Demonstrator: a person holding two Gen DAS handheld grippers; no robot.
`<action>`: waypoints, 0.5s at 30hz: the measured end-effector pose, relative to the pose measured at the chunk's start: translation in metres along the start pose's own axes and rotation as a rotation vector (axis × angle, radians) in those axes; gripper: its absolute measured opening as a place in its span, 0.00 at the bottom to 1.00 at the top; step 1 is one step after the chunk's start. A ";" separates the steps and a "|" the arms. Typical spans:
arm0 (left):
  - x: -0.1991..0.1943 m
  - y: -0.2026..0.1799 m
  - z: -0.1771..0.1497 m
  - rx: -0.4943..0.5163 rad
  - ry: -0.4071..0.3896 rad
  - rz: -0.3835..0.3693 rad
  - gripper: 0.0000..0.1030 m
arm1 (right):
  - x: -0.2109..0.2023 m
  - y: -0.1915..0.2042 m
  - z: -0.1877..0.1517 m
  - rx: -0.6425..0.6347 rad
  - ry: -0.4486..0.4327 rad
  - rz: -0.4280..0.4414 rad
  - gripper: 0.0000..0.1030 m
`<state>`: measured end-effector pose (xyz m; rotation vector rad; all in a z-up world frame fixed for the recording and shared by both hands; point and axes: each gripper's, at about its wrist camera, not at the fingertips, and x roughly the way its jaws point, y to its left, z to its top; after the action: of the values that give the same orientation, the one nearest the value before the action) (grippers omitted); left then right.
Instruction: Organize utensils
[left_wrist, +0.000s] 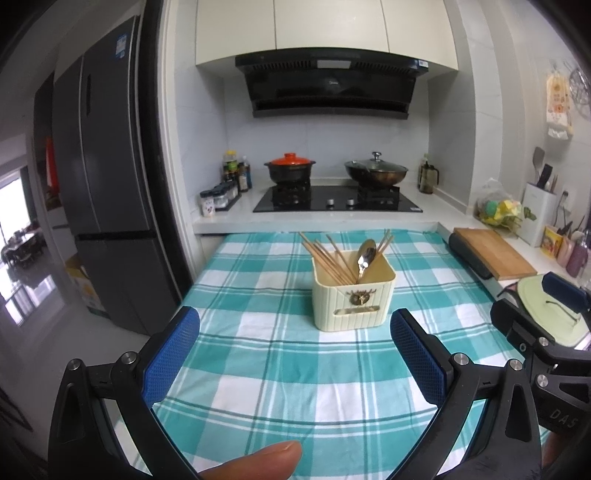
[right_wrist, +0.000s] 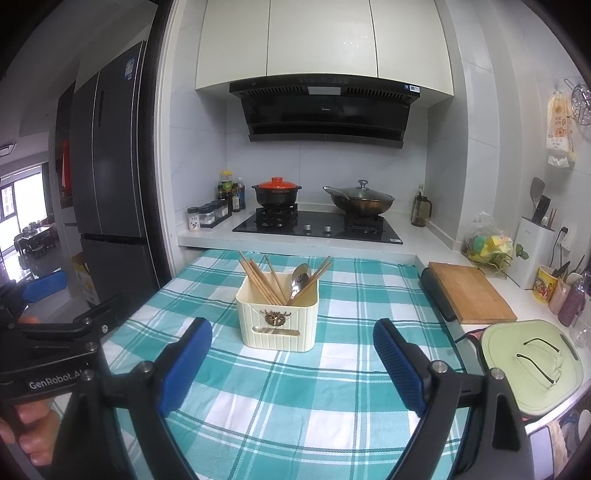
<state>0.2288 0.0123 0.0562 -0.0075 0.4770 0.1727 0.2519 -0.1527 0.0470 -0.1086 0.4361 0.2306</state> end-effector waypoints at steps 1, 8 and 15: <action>0.000 0.000 0.000 -0.003 0.001 0.001 1.00 | 0.000 0.000 0.000 -0.001 0.000 -0.001 0.88; 0.003 -0.004 0.000 0.005 0.009 -0.002 1.00 | -0.001 0.001 -0.002 0.000 0.006 -0.003 0.88; 0.004 -0.007 -0.001 0.014 0.012 0.000 1.00 | -0.002 0.000 -0.003 0.006 0.010 -0.013 0.88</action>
<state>0.2332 0.0062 0.0536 0.0047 0.4899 0.1693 0.2495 -0.1536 0.0453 -0.1062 0.4458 0.2162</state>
